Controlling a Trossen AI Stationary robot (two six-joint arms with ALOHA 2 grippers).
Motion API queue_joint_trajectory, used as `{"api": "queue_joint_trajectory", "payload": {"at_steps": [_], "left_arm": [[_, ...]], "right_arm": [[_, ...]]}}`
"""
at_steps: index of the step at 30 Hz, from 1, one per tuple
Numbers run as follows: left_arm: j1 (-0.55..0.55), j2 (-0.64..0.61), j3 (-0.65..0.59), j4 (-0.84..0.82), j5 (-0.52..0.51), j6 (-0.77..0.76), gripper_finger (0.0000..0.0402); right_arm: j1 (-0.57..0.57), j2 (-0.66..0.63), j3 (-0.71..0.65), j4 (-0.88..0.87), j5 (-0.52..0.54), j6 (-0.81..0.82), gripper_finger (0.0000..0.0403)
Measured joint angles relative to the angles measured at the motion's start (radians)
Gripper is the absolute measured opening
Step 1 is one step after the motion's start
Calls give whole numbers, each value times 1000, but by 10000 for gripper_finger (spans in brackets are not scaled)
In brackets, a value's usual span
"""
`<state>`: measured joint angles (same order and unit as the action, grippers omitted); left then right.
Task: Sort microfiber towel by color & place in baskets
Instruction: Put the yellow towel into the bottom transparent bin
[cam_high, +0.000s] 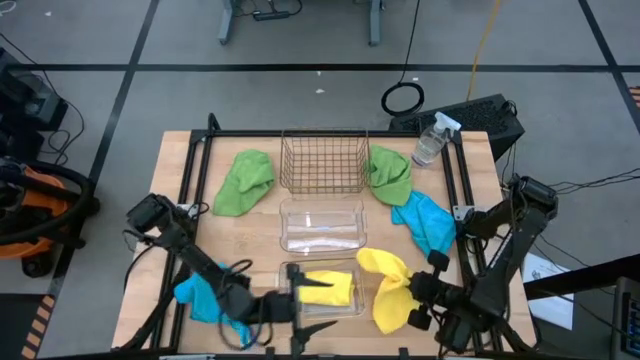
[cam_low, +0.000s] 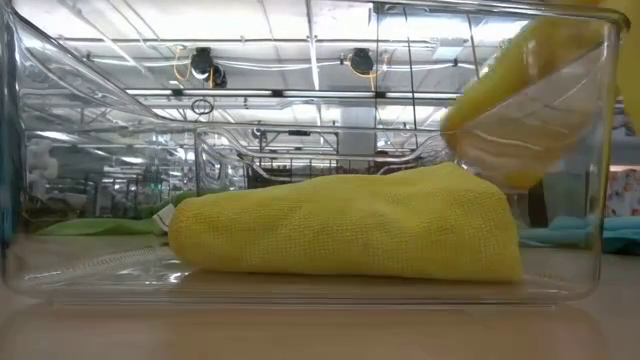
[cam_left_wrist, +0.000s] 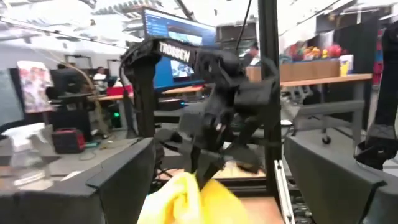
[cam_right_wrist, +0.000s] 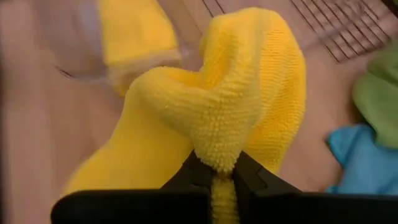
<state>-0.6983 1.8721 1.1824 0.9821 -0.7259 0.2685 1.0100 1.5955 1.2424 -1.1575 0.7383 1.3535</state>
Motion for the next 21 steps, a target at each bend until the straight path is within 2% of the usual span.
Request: {"api": "queue_joint_trajectory", "payload": {"at_steps": [5, 10, 13, 18, 21], "left_arm": [[74, 50, 66, -17, 45, -21, 358], [113, 116, 224, -159, 119, -29, 358], [117, 161, 340, -273, 122, -34, 358], [112, 208, 481, -523, -21, -46, 358], [113, 212, 513, -579, -110, 1, 358]], "right_arm": [[16, 13, 127, 2, 59, -93, 6], [21, 20, 212, 2, 149, -198, 5], [12, 20, 230, 4, 211, -264, 6], [-12, 20, 235, 7, 276, -361, 9], [-33, 20, 235, 8, 280, -417, 10]]}}
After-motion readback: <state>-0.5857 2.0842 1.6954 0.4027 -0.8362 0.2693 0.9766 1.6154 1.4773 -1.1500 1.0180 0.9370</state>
